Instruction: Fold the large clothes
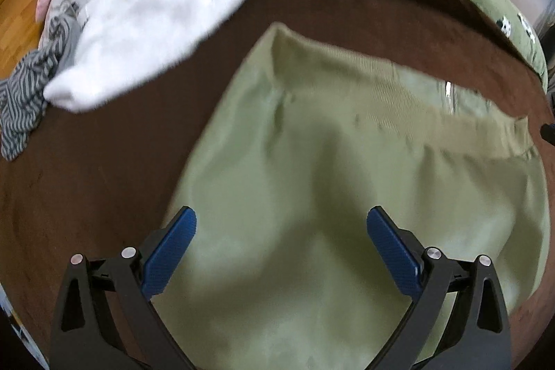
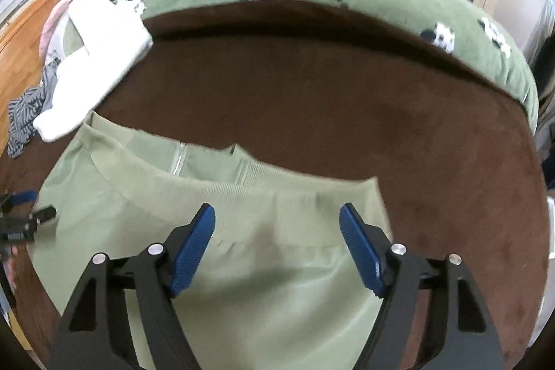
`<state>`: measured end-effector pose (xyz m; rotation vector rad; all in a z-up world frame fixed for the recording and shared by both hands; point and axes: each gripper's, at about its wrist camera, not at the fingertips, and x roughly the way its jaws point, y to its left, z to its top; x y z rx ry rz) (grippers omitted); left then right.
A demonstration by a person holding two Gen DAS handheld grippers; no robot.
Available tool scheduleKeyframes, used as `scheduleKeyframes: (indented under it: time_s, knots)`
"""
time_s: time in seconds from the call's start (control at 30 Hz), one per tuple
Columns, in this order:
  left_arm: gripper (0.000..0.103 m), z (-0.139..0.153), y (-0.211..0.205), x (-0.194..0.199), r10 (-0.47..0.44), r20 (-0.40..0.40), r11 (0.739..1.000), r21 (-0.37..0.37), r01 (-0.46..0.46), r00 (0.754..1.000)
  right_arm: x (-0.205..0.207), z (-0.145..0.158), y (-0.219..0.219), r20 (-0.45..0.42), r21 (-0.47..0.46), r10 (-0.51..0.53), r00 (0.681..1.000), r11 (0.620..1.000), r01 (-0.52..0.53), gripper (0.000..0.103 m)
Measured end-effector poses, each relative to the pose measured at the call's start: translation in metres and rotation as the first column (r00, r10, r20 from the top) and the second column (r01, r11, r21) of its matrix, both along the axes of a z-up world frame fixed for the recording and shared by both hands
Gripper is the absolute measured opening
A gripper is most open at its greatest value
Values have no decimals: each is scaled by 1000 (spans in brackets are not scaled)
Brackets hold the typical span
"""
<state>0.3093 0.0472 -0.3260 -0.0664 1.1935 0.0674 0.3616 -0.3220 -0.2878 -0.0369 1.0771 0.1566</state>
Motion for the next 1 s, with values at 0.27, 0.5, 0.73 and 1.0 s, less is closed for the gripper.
scheduleKeyframes:
  time_s: [0.27, 0.5, 0.73, 1.0]
  knots:
    - [97, -41, 12, -5, -24, -42, 997, -76, 21, 999, 3, -56, -10, -63, -75, -76, 995, 995, 71, 63]
    - [97, -53, 29, 3, 8, -31, 992, -128, -12, 999, 20, -66, -36, -66, -82, -126, 990, 989, 121, 63]
    - [97, -56, 33, 7, 13, -26, 991, -132, -17, 1000, 23, -64, -32, -78, -100, -63, 995, 993, 55, 63]
    - [96, -19, 22, -2, 19, -15, 997, -69, -20, 1000, 24, -17, 15, -83, -23, 151, 985, 988, -153, 71]
